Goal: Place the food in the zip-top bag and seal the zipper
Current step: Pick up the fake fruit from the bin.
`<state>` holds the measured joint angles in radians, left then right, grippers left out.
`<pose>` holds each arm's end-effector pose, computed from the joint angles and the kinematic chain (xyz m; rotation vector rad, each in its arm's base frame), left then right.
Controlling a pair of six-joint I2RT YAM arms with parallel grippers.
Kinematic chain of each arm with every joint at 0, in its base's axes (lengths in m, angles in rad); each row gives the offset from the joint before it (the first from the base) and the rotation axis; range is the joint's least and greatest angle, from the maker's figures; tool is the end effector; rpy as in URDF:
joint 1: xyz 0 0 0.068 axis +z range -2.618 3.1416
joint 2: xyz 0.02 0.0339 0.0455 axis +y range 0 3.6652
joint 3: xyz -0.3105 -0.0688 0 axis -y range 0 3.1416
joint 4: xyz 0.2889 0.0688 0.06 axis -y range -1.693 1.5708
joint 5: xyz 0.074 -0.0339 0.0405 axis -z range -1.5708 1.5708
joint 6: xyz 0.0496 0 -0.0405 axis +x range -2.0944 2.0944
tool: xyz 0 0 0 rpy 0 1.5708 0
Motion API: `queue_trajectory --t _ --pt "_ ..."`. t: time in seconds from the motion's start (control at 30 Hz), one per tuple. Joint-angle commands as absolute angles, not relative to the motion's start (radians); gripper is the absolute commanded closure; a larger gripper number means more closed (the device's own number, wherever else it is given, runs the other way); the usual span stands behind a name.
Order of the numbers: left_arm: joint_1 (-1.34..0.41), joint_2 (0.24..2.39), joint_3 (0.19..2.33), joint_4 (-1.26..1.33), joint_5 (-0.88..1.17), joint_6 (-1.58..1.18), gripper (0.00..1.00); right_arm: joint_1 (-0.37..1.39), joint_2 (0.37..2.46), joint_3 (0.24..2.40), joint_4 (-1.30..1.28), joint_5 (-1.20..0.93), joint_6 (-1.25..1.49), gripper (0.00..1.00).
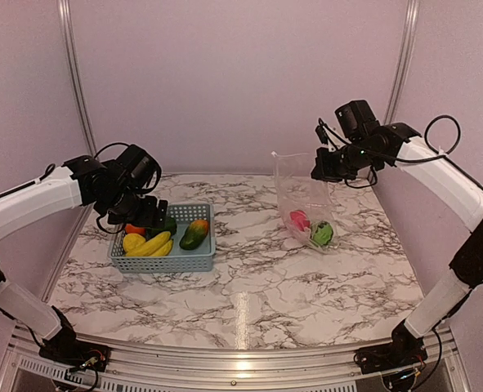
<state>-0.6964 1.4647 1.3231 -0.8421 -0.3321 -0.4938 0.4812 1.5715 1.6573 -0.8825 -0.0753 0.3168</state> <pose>0.2778 -0.2112 0.3402 0.1256 2.4752 -0.0759 0.3433 0.1835 0.4203 -0.2353 2.4044 0.4664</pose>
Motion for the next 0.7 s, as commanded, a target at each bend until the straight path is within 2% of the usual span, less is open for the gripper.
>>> queue_trajectory --t 0.0,0.1,0.23,0.43,0.67 --pt "-0.693 1.336 1.266 -0.794 -0.325 -0.424 0.01 0.486 1.557 1.656 -0.821 -0.112 0.332 1.00" --pt "-0.694 1.310 1.272 -0.781 -0.366 -0.398 0.01 0.488 1.557 1.643 -0.813 -0.123 0.333 1.00" --pt "-0.689 1.335 1.290 -0.854 -0.589 -0.455 0.01 0.494 1.555 1.629 -0.804 -0.128 0.336 1.00" --pt "-0.684 1.382 1.248 -0.785 -0.456 -0.279 0.01 0.498 1.551 1.617 -0.800 -0.136 0.332 1.00" --pt "-0.668 1.520 1.280 -0.827 -0.233 -0.246 0.23 0.500 1.549 1.613 -0.804 -0.144 0.329 1.00"
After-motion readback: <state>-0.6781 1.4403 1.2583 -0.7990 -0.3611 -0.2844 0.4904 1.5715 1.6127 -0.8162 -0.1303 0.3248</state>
